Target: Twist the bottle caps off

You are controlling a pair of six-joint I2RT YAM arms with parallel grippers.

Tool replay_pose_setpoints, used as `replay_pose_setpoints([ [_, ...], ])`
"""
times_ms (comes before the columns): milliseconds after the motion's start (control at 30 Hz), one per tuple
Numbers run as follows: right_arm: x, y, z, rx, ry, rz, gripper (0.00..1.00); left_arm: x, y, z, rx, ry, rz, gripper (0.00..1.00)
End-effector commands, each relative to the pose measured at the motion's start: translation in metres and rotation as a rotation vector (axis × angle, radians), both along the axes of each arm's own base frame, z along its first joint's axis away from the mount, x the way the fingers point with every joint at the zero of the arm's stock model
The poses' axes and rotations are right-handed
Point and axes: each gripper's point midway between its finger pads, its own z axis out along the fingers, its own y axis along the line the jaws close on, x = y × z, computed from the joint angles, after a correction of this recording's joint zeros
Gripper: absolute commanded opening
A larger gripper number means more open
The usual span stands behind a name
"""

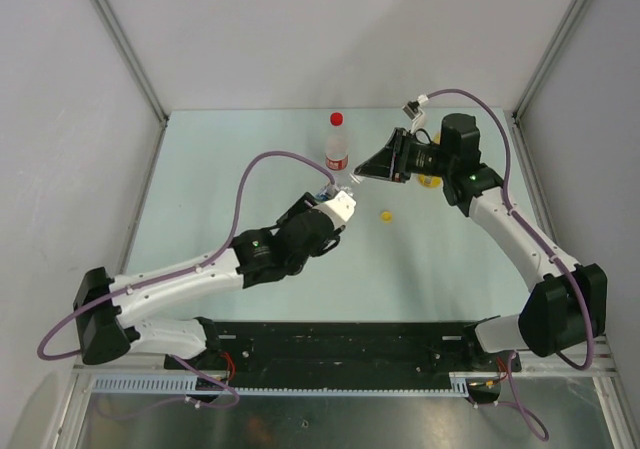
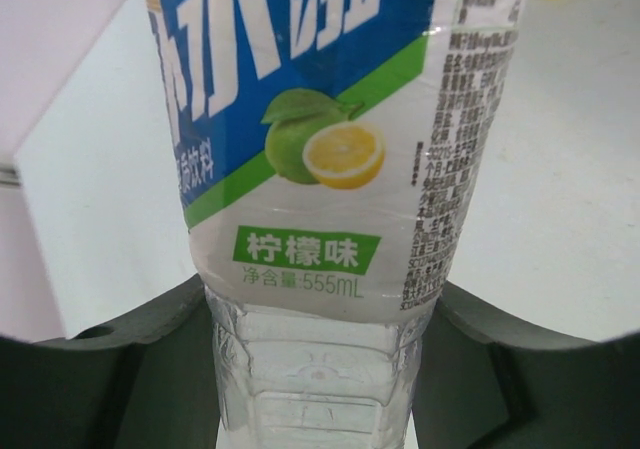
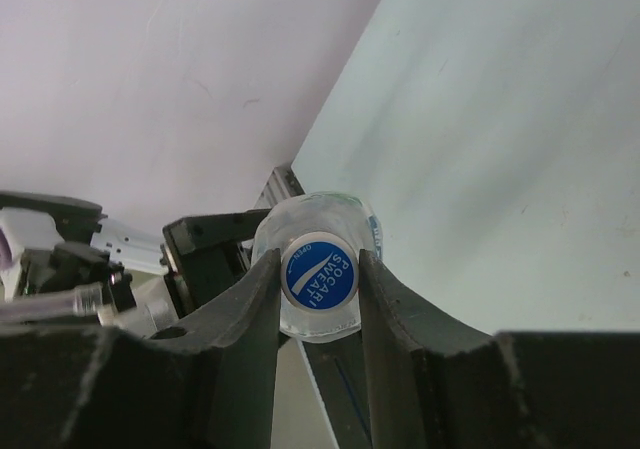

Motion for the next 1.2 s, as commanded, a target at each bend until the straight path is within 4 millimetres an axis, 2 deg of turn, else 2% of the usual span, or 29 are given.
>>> replay_pose_setpoints([
  [0,-0.027,0.003,0.046,0.066,-0.197,0.105,0.0,-0.009,-0.025,0.032,-0.252,0.084,-0.128,0.07],
  [200,-0.041,0.003,0.068,0.109,-0.305,0.169,0.0,-0.027,-0.038,0.054,-0.458,0.185,-0.334,0.08],
  [433,-0.065,0.003,0.093,0.156,-0.444,0.258,0.0,-0.078,-0.062,0.078,-0.64,0.342,-0.683,0.09],
  [600,-0.085,0.001,0.101,0.161,-0.533,0.34,0.0,-0.107,-0.07,0.095,-0.701,0.434,-0.867,0.09],
  [900,-0.128,-0.003,0.111,0.161,-0.733,0.488,0.0,-0.156,-0.069,0.122,-0.746,0.576,-1.169,0.1],
  [1167,-0.144,-0.005,0.118,0.163,-0.838,0.51,0.0,-0.178,-0.06,0.14,-0.749,0.572,-1.322,0.1],
])
